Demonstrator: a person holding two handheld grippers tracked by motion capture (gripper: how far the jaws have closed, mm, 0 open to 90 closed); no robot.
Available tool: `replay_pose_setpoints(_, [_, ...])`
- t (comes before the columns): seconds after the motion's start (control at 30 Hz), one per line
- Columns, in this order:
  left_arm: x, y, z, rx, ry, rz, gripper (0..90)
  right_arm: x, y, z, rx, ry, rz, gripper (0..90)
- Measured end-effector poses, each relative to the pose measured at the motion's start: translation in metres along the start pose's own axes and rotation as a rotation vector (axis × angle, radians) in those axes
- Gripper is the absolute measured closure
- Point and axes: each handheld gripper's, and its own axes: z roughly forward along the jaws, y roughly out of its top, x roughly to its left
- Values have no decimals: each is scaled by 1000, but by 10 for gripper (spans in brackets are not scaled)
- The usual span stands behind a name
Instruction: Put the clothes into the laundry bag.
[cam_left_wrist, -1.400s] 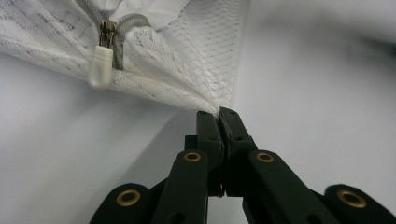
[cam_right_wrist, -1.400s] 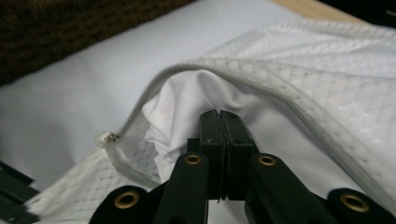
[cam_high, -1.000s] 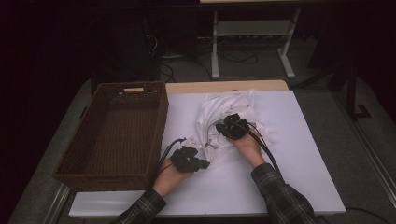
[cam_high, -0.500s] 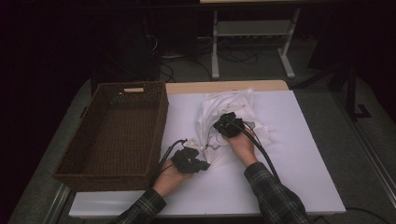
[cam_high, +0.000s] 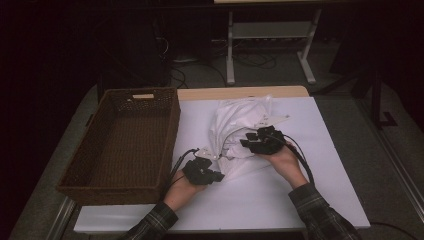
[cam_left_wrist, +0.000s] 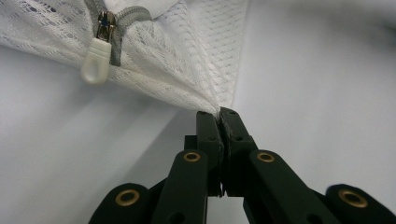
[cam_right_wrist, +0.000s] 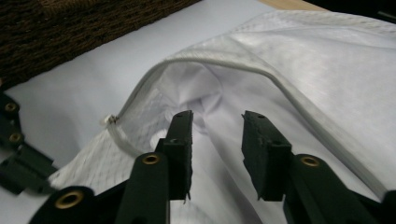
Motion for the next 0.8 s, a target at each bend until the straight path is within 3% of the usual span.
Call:
replay_pose_setpoints(0.2, [0, 0, -1, -1, 1, 2, 879, -10, -9, -23, -11, -28, 14, 569])
replay_pose_setpoints(0.33, [1, -1, -1, -3, 3, -3, 874, -24, -22, -42, -7, -73, 35, 545])
replay_pose_setpoints(0.43, [1, -1, -2, -3, 6, -3, 873, -28, -25, -46, -8, -82, 43, 540])
replay_pose_setpoints(0.5, [1, -1, -2, -3, 7, 0, 866, -41, -41, -61, -4, -124, 82, 525])
replay_pose_setpoints(0.63, [2, -1, -1, -5, 6, -2, 866, -47, -49, -66, 13, -146, 96, 518])
replay_pose_setpoints(0.67, [2, -1, -2, -4, 9, -8, 866, -57, -65, -71, 40, -174, 129, 518])
replay_pose_setpoints(0.8, [2, -1, -1, -4, 9, -8, 866, -64, -79, -71, 64, -183, 156, 518])
